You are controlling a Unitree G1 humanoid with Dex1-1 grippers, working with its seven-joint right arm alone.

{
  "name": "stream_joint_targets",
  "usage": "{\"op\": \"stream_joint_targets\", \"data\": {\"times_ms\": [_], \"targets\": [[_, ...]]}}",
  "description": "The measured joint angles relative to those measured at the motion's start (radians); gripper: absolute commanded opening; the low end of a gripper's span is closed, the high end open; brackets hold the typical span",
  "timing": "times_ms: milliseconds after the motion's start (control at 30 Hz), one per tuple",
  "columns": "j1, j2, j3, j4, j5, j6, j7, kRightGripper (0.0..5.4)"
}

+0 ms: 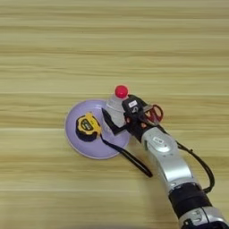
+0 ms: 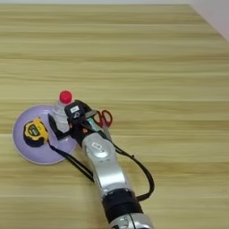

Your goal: Move the objects on the table

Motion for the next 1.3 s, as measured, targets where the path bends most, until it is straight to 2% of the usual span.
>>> {"op": "stream_joint_targets", "data": {"times_ms": [667,1000,1167,1300], "targets": [[0.020,0.007,-0.002,-0.088,0.045,-0.071,0.023,5.38],[0.038,0.005,-0.006,-0.154,0.038,-0.130,0.001,5.38],[0.048,0.004,-0.004,-0.203,0.034,-0.222,0.001,5.38],[0.063,0.005,0.011,-0.239,0.047,-0.250,0.026,5.38]]}}
